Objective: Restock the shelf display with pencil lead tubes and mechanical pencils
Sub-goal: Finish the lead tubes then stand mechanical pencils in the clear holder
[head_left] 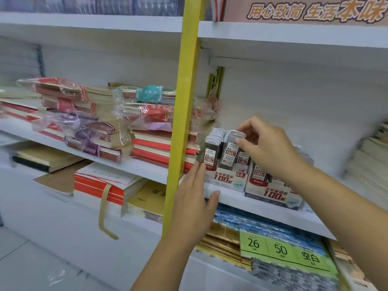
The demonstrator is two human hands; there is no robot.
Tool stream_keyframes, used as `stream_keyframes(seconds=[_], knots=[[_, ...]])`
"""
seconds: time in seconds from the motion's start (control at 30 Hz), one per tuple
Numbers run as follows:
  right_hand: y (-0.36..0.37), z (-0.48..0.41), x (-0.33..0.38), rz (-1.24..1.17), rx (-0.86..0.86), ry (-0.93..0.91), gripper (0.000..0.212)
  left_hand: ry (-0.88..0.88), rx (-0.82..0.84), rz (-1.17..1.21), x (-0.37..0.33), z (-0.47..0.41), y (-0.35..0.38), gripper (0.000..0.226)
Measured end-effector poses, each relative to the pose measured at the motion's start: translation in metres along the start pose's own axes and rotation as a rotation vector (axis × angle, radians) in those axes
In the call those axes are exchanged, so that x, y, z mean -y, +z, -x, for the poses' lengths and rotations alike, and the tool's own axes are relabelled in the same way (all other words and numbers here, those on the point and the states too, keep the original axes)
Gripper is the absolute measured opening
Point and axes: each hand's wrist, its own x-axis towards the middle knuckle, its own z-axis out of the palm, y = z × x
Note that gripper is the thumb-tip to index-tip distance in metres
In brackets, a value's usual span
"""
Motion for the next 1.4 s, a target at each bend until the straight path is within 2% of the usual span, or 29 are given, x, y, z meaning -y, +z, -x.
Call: stream_keyframes(seconds=[0.13, 0.23, 0.4, 0.47, 0.57, 0.67, 0.8, 0.9, 0.97, 1.1, 1.2, 1.3, 1.4], knots=[[0.01, -0.013, -0.009, 0.209, 0.086, 0.02, 0.012, -0.012, 0.017, -0.023, 0.004, 0.0, 0.005, 0.075], [0.01, -0.018, -0.013, 0.423, 0.05, -0.026, 0.024, -0.016, 0.017, -0.032, 0.005, -0.002, 0.006, 0.074], [0.005, -0.007, -0.007, 0.563, 0.032, -0.084, 0.039, -0.038, 0.014, 0.017, -0.001, 0.001, 0.002, 0.069], [-0.003, 0.015, -0.002, 0.48, -0.099, -0.147, 0.036, -0.019, -0.037, 0.022, -0.008, 0.01, 0.0, 0.063], [-0.012, 0.074, -0.001, 0.107, -0.241, -0.183, 0.021, 0.021, -0.072, 0.042, -0.015, 0.035, 0.0, 0.047], [-0.005, 0.151, -0.012, -0.238, -0.2, -0.017, 0.015, -0.006, 0.139, 0.045, -0.009, 0.073, 0.008, 0.041], [0.045, 0.258, -0.063, -0.324, 0.03, 0.385, 0.016, -0.116, 0.676, -0.088, 0.027, 0.136, 0.034, 0.044], [0.1, 0.336, -0.1, -0.336, 0.304, 0.693, 0.02, -0.244, 0.938, -0.14, 0.065, 0.188, 0.065, 0.046], [0.137, 0.384, -0.119, -0.297, 0.471, 0.802, 0.011, -0.353, 1.015, -0.136, 0.09, 0.221, 0.088, 0.047], [0.205, 0.463, -0.135, -0.323, 0.869, 0.935, 0.019, -0.532, 1.093, -0.129, 0.133, 0.275, 0.134, 0.044], [0.241, 0.506, -0.13, -0.362, 1.078, 0.983, 0.023, -0.613, 1.193, -0.153, 0.159, 0.307, 0.158, 0.042], [0.263, 0.532, -0.125, -0.4, 1.175, 1.034, 0.029, -0.641, 1.341, -0.174, 0.177, 0.333, 0.174, 0.04], [0.275, 0.544, -0.123, -0.421, 1.164, 1.086, 0.031, -0.648, 1.451, -0.18, 0.185, 0.346, 0.187, 0.043]])
